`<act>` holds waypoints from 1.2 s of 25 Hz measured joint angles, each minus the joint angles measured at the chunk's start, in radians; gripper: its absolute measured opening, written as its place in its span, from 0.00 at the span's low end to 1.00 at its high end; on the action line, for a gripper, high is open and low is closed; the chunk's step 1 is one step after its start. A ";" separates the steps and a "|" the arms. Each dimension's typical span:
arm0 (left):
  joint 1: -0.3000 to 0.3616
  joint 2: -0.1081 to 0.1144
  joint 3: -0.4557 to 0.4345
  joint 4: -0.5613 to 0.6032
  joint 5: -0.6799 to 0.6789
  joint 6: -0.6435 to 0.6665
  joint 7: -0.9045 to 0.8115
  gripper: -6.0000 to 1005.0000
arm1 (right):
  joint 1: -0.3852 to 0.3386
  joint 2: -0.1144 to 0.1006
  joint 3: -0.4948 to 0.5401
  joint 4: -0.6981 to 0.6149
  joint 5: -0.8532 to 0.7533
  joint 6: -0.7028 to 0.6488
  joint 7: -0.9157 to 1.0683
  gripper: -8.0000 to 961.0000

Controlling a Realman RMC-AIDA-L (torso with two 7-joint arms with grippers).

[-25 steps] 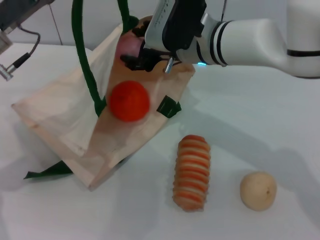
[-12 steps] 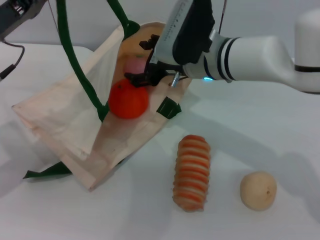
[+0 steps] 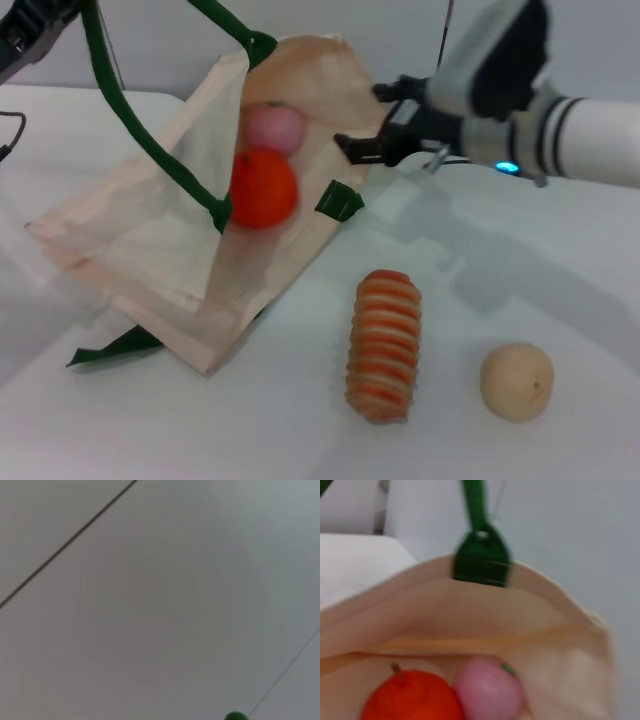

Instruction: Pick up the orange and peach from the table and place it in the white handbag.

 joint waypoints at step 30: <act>-0.027 -0.146 -0.143 -0.227 -0.303 0.295 1.116 0.84 | -0.439 0.014 0.049 -0.060 1.051 -0.527 -0.541 0.93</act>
